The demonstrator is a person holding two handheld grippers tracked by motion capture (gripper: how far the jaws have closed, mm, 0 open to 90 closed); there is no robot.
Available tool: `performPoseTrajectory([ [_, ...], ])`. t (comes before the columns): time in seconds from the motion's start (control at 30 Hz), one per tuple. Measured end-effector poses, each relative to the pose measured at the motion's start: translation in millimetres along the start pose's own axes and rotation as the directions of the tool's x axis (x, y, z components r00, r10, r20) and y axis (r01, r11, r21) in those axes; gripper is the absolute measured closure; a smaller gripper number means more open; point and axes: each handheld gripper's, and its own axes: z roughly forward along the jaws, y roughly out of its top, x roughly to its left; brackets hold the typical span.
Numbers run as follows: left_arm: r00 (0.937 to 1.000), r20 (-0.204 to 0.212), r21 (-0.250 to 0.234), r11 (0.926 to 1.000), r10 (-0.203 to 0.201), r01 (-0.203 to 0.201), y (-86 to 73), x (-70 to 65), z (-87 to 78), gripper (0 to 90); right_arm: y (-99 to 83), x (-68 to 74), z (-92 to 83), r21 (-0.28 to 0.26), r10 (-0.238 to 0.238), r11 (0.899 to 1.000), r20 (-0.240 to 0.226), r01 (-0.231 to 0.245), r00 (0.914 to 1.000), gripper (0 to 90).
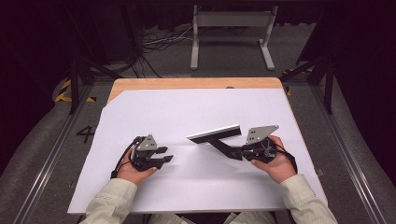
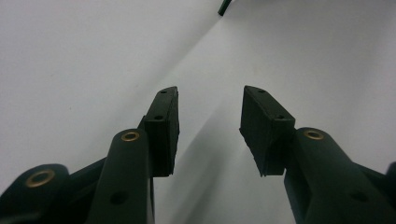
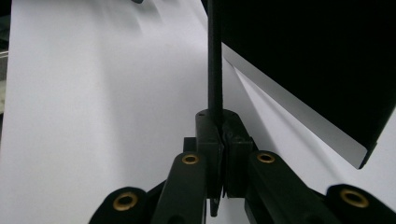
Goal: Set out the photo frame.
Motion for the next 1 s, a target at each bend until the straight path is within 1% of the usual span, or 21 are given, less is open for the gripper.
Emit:
performPoseTrajectory([
  [0.13, 1.0, 0.004, 0.0, 1.0, 0.002, -0.002, 1.4, 0.1, 1.2, 57.8, -3.3, 0.0, -0.3, 0.009, -0.012, 1.0, -0.004, 0.012, 0.9999, 87.8],
  [0.3, 0.9999, 0.008, 0.004, 0.9999, 0.011, -0.011, 3.3, -0.6, 3.5, 57.8, -7.7, -0.3, -0.7, 0.025, -0.009, 1.0, -0.004, 0.009, 0.9999, 87.8],
  [0.53, 0.9999, 0.009, 0.005, 0.9999, 0.011, -0.011, 4.2, -0.6, 4.1, 57.8, -13.3, -0.8, 1.9, 0.064, -0.018, 0.998, -0.003, 0.018, 0.9998, 87.7],
  [0.7, 0.9999, 0.006, 0.005, 0.9999, 0.013, -0.013, 4.4, -1.0, 3.9, 57.8, -16.5, -1.7, 4.1, 0.087, -0.012, 0.996, -0.005, 0.012, 0.9999, 87.7],
  [1.0, 0.9998, 0.006, 0.006, 0.9998, 0.017, -0.017, 4.4, -1.0, 4.3, 57.8, -20.0, -3.1, 4.5, 0.075, 0.003, 0.997, -0.012, -0.003, 0.9999, 87.6],
])
